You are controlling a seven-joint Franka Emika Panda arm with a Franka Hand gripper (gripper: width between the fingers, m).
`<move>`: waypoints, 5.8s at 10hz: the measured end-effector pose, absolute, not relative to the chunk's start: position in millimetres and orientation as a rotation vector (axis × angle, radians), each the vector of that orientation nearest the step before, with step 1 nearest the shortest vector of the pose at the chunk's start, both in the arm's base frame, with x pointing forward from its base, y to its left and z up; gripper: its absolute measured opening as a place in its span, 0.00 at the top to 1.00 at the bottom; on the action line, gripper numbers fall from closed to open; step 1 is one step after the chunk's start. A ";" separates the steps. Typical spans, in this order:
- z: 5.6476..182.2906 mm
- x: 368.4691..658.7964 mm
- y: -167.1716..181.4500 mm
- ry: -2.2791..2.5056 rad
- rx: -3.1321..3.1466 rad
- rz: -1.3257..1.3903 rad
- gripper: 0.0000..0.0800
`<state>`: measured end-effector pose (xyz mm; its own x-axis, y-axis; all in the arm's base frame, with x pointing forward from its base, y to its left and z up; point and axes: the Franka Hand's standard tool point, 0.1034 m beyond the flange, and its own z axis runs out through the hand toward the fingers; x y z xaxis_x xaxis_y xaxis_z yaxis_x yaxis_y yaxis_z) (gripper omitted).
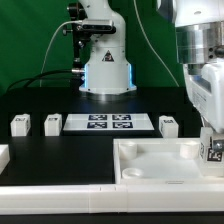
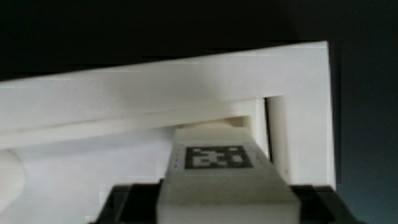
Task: Assemble one leg
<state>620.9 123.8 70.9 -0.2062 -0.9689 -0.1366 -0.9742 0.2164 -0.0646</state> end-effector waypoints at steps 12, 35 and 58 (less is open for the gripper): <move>70.5 620.5 125.8 1.326 -2.693 -0.052 0.19; 70.3 618.4 118.5 1.648 -2.571 -0.084 0.63; 69.6 618.1 114.0 0.224 -3.112 -0.148 0.19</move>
Offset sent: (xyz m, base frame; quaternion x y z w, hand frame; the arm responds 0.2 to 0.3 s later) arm 0.0013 -0.0005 -0.0012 0.0011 0.0043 -0.0193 0.9998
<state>618.1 114.0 69.6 0.9853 -0.1435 0.0930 -0.1418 -0.9896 -0.0250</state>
